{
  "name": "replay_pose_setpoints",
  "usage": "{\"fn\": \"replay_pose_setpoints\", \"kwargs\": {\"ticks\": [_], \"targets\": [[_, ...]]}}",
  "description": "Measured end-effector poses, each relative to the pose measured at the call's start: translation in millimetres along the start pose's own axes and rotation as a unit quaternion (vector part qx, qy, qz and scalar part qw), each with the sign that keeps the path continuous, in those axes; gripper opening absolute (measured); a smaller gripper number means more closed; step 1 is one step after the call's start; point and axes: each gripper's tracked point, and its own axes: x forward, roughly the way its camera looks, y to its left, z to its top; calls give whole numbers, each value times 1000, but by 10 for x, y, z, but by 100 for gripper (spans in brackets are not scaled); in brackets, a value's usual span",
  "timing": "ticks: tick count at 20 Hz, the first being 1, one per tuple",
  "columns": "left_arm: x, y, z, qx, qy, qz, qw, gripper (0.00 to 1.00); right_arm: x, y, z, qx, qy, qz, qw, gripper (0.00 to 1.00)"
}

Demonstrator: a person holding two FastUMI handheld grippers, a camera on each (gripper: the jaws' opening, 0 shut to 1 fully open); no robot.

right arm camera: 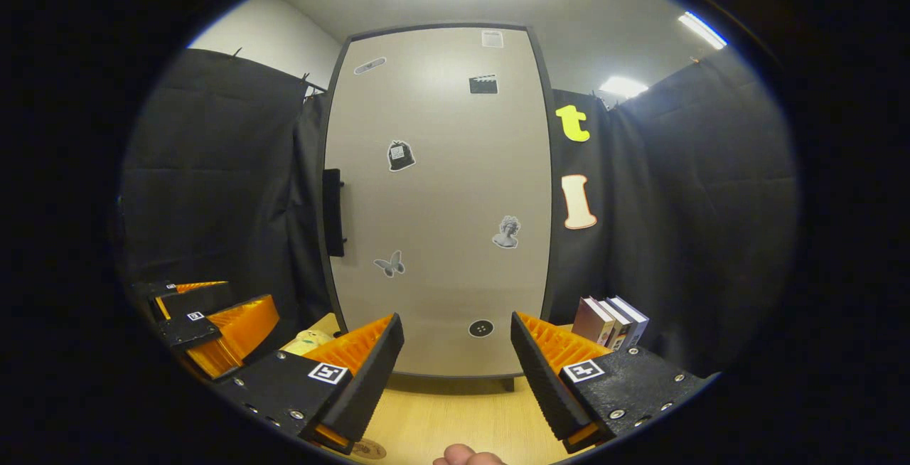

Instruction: Open the cabinet door with the right hand, grasp the bottle in the cabinet with the left hand and place it on the coaster, then close the cabinet door with the right hand.

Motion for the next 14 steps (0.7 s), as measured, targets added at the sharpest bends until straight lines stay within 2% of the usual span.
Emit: {"fn": "replay_pose_setpoints", "kwargs": {"ticks": [7,10,14], "targets": [[-138,189,-46,-4,2,5,1000,93,266,133,207,-13,-18,8,1000,94],[-282,318,-105,-4,5,12,1000,93,454,307,335,-20,-28,19,999,94],[-532,602,-181,1,10,39,999,92,686,701,546,-30,-49,44,997,94]]}}
